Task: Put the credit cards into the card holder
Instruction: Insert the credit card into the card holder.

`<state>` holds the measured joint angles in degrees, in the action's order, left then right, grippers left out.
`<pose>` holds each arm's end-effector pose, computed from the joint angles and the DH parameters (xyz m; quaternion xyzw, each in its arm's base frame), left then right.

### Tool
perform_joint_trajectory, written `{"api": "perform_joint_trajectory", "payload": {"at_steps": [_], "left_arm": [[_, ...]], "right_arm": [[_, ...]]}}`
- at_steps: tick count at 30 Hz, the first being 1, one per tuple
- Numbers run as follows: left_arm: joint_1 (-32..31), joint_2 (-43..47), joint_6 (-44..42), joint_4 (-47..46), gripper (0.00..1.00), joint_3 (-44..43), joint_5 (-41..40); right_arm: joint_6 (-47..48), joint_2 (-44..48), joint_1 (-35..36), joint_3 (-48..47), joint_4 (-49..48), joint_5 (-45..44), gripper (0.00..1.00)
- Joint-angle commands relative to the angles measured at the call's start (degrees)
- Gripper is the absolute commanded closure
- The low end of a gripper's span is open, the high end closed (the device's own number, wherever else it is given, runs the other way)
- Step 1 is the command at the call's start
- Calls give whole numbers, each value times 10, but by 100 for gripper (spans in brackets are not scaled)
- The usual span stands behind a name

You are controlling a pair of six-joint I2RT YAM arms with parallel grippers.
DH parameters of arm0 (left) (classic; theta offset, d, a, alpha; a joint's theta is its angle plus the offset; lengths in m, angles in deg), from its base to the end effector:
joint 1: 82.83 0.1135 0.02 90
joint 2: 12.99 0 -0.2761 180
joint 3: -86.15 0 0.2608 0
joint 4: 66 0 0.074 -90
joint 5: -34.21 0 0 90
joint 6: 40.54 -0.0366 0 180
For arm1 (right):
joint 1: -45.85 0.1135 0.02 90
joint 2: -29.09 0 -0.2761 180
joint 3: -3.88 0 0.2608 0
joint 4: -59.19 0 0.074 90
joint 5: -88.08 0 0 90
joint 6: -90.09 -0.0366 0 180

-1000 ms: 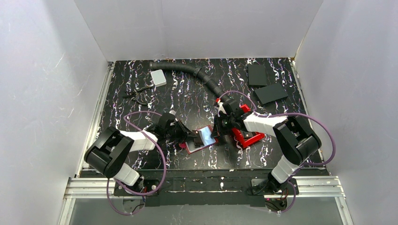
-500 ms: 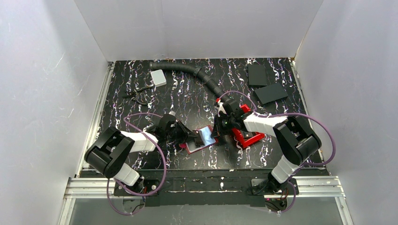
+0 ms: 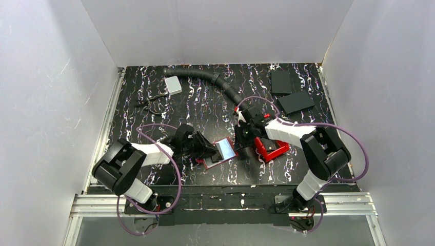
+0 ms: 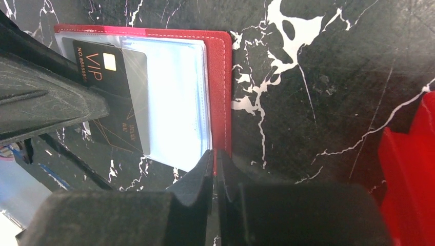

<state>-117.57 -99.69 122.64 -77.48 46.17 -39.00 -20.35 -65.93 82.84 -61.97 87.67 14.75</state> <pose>0.2175 -0.1637 0.1364 -0.2258 0.8516 -0.4442 0.1628 0.2575 0.2071 0.1693 -0.1767 0.9346 0.2545 0.1748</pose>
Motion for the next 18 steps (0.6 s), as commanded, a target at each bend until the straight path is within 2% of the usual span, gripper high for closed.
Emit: {"api": "perform_joint_trajectory", "payload": {"at_steps": [1, 7, 10, 13, 18], "left_arm": [[-8, 13, -37, 135, 65, -27, -15], [-16, 5, -73, 260, 68, -90, -37], [-19, 2, -72, 265, 69, -94, -41], [-23, -12, -71, 265, 80, -103, -42], [-27, -36, -59, 227, 93, -108, -33]], "right_arm": [[21, 6, 1, -33, 35, -3, 86], [13, -11, 1, -26, 6, 26, 84], [6, -15, 1, -16, -9, 36, 84], [-3, -16, 1, 1, -28, 48, 85], [-33, -10, 1, 42, -68, 66, 89]]}}
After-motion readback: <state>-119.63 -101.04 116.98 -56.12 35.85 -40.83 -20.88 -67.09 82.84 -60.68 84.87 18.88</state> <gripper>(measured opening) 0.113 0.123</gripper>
